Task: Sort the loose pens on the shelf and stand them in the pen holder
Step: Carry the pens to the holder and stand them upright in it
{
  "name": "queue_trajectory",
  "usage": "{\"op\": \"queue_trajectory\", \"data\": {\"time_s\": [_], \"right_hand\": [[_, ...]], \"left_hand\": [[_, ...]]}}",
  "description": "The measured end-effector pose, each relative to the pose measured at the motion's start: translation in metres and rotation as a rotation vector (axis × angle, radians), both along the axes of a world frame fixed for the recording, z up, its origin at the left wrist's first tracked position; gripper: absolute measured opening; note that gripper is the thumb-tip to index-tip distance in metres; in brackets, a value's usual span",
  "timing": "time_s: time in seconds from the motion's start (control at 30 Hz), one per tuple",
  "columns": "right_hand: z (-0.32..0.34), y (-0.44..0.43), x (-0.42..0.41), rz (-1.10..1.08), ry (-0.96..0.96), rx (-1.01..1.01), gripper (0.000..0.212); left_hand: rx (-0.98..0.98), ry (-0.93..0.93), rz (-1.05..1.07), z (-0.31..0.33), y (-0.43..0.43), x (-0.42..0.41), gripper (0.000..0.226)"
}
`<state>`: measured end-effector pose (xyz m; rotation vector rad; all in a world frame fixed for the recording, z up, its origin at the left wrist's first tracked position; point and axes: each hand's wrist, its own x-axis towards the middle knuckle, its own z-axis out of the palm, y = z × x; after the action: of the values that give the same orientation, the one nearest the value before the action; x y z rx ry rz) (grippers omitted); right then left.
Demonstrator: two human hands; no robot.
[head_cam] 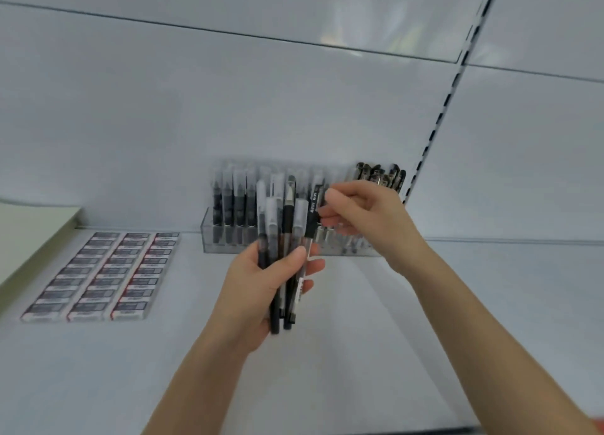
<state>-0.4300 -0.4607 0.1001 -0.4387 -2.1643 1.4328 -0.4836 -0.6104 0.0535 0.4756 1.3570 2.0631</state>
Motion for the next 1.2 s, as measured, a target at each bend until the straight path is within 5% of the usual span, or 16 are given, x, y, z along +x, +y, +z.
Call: {"op": "queue_trajectory", "data": {"time_s": [0.1, 0.3, 0.57, 0.97, 1.2], "right_hand": [[0.002, -0.007, 0.003, 0.026, 0.005, -0.076, 0.023], [0.015, 0.01, 0.015, -0.054, 0.158, -0.14, 0.01], [0.023, 0.078, 0.033, -0.549, 0.282, 0.196, 0.016], [-0.009, 0.085, -0.002, -0.385, 0.008, 0.418, 0.014], [-0.011, 0.065, 0.018, -0.457, 0.074, 0.407, 0.025]], "left_hand": [[-0.005, 0.029, -0.053, 0.0, 0.001, 0.005, 0.012], [0.018, -0.02, -0.013, -0.001, 0.0, 0.006, 0.012], [-0.002, -0.054, 0.027, -0.003, 0.011, 0.01, 0.005], [-0.02, -0.034, 0.025, -0.002, 0.013, 0.014, 0.008], [-0.011, -0.002, 0.025, 0.001, 0.013, 0.02, 0.009]]}}
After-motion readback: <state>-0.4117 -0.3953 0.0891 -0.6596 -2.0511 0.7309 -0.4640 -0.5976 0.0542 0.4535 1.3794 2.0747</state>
